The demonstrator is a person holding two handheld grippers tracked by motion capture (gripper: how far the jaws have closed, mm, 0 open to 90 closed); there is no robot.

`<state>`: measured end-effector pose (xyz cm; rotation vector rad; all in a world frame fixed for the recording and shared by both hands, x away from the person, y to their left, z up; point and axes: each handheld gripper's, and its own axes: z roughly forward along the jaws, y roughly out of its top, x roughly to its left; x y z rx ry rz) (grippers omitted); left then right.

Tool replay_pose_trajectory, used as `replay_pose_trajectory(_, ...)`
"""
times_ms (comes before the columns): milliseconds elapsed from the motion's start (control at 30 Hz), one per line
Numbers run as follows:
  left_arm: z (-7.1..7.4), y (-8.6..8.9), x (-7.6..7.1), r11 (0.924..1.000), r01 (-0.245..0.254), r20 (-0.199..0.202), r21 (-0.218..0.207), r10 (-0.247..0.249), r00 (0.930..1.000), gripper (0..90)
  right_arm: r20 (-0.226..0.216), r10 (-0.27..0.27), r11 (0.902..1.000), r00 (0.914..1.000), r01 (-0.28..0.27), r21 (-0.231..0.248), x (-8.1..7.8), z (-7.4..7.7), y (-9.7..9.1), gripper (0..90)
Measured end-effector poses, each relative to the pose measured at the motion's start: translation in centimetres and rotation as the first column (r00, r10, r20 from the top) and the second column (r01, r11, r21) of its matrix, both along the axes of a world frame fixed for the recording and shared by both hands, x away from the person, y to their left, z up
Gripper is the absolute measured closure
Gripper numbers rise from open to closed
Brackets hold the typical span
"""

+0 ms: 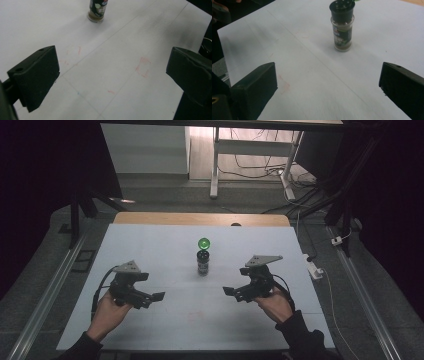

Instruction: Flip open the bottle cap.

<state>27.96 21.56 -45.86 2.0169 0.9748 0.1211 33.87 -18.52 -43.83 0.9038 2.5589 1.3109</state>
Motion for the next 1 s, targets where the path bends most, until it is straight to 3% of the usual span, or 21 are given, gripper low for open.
replay_pose_trajectory(200,-0.2,2.3,-2.5,0.9987,-0.045,0.004,-0.026,0.045,0.9990,0.0,-0.022,-0.027,0.9995,0.9994,0.027,0.015,-1.1,-0.3,-2.5,1.0)
replay_pose_trajectory(367,-0.4,4.1,-4.4,0.9950,-0.086,0.006,-0.050,0.087,0.9962,0.2,-0.013,-0.075,0.9971,0.9971,0.075,0.009,-2.1,-0.4,-4.6,0.5)
replay_pose_trajectory(533,-0.8,5.6,-6.1,0.9912,-0.125,0.018,-0.043,0.126,0.9918,0.2,-0.007,-0.125,0.9922,0.9922,0.125,-0.003,-3.3,-0.6,-6.5,0.0)
replay_pose_trajectory(833,-1.5,7.5,-8.4,0.9807,-0.195,0.010,-0.009,0.195,0.9807,0.0,0.015,-0.235,0.9715,0.9718,0.236,-0.023,-5.6,-1.3,-9.6,0.0)
replay_pose_trajectory(1000,-2.0,8.0,-9.2,0.9762,-0.215,-0.006,0.028,0.215,0.9765,0.0,-0.005,-0.286,0.9578,0.9582,0.286,-0.031,-6.5,-1.6,-10.8,0.0)
